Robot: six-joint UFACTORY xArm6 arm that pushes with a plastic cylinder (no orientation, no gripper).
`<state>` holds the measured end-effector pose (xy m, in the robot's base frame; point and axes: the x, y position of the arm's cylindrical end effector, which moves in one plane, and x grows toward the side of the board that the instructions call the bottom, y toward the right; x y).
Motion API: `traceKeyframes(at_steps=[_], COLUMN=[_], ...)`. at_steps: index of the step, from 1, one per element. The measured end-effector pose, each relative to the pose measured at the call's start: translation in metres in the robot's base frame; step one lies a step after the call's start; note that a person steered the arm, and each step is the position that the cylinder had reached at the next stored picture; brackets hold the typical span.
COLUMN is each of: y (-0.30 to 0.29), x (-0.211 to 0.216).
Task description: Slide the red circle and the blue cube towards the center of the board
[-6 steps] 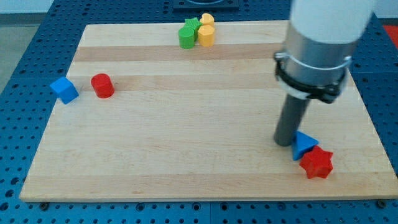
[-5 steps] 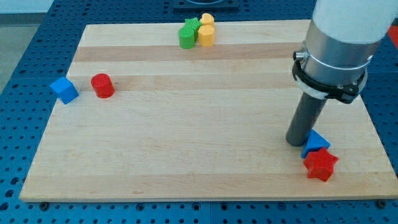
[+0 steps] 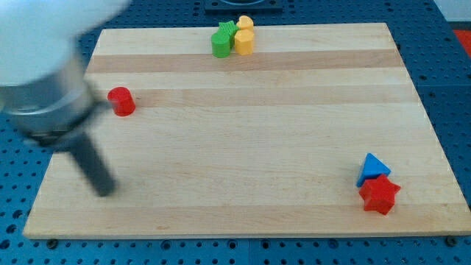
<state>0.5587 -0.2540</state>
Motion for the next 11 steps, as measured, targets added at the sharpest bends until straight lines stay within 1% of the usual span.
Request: traceKeyframes(at_steps=[1, 2, 3, 4, 5, 6, 7, 8, 10, 11], y=[-0.049, -0.049, -0.051, -0.050, -0.051, -0.051, -0.036, -0.009, 0.098, 0.096], x=[-0.006, -0.006, -0.016, -0.082, -0.128, -0.156, -0.202, -0.220, -0.192, -0.222])
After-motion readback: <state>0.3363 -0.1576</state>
